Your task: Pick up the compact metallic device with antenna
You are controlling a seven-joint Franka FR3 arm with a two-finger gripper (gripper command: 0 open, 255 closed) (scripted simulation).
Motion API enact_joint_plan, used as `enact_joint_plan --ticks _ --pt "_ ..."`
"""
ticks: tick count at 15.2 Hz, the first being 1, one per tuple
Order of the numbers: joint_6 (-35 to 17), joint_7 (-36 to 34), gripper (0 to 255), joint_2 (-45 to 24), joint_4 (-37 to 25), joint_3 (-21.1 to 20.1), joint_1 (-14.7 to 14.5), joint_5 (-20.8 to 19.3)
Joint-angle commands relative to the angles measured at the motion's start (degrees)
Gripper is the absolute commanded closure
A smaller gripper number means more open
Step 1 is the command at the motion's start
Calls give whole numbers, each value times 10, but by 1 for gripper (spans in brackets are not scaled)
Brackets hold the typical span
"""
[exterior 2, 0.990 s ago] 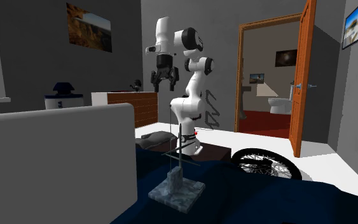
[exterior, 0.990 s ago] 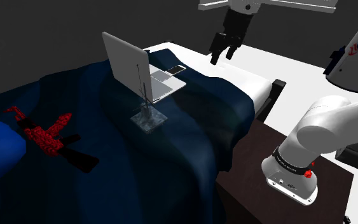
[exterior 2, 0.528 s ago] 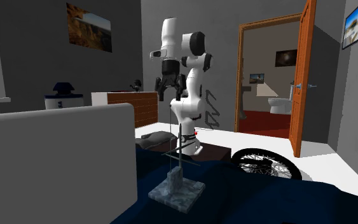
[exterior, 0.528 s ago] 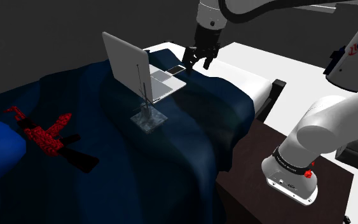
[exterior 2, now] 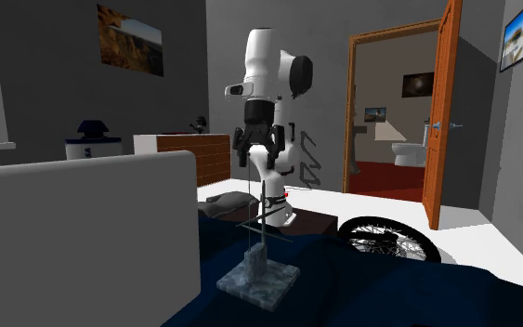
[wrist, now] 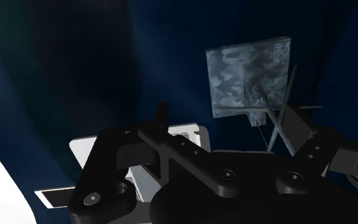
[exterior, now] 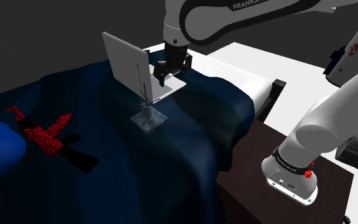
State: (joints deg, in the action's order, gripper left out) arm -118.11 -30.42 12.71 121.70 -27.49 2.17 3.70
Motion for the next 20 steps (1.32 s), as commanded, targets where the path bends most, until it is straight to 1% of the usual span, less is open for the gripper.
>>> enact_joint_plan --ticks 1,4,8,15,17,18,20 --pt "-10 -41 0 -46 -30 -21 1 -27" --pt "-19 -102 0 -122 -81 -44 -3 -80" --pt "-15 -178 0 -225 -161 -54 -28 -155" --pt "-62 -192 0 -244 -128 -48 -33 -172" --pt "-66 -193 0 -246 -126 -47 -34 -173" --pt "-65 -194 255 -247 -127 -47 -34 -174" --pt "-65 -194 255 -248 -128 -47 -34 -174"
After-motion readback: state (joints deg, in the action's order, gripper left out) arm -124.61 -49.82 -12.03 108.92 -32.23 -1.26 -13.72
